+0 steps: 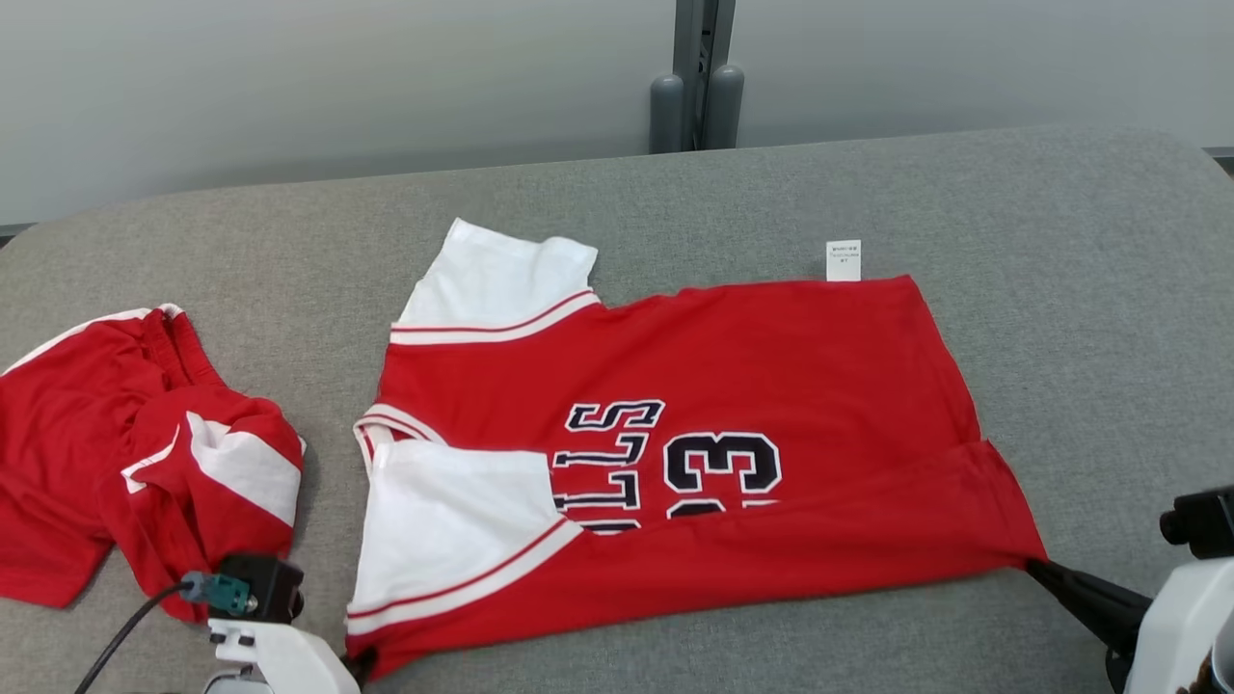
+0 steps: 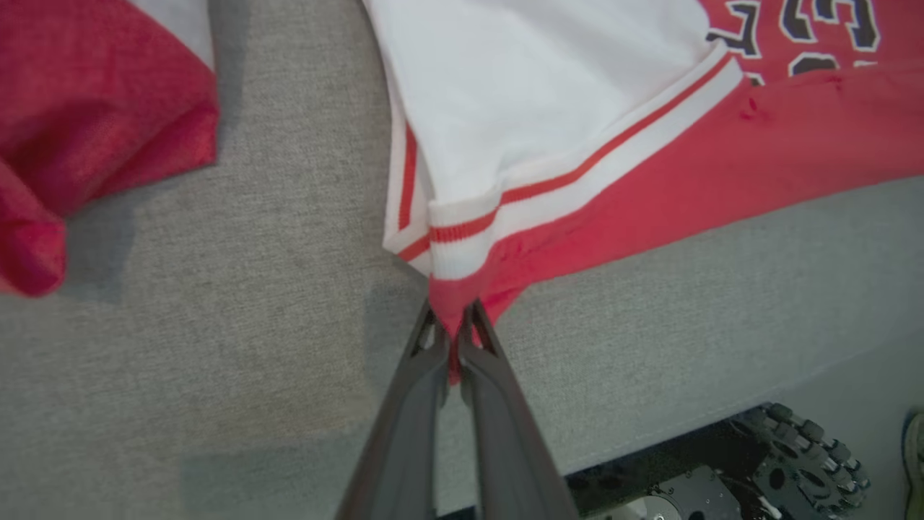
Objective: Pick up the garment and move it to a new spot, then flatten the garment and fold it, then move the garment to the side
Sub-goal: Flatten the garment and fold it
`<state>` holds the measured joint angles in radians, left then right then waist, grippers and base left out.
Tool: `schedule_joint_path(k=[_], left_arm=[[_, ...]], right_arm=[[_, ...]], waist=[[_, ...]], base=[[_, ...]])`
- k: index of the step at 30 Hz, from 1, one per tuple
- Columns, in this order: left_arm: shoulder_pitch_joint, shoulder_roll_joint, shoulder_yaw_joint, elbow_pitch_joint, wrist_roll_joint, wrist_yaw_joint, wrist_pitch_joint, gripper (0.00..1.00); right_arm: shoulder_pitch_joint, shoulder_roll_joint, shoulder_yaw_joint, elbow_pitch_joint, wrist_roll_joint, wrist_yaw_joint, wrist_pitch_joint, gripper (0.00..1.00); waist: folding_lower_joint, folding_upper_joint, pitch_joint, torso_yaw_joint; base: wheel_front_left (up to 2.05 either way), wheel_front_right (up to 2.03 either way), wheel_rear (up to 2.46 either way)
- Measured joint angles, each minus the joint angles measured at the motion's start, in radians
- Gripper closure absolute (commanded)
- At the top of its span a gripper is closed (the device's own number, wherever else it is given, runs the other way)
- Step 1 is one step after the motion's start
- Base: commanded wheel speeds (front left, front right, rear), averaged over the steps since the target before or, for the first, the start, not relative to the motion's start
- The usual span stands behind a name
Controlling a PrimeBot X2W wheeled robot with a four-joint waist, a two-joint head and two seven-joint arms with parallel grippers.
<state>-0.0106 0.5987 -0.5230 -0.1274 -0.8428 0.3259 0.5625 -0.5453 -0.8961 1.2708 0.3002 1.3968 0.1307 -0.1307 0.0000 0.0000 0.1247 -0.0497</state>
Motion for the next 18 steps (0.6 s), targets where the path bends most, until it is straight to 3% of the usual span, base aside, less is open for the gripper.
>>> schedule_joint_path(k=[18], left_arm=[[0.090, 0.056, -0.010, -0.123, -0.037, 0.059, 0.090, 1.00]], right_arm=[[0.118, -0.094, -0.005, -0.091, 0.064, 0.000, 0.012, 1.00]], waist=[[0.0000, 0.0000, 0.006, 0.008]], base=[[0.00, 0.00, 0.00]])
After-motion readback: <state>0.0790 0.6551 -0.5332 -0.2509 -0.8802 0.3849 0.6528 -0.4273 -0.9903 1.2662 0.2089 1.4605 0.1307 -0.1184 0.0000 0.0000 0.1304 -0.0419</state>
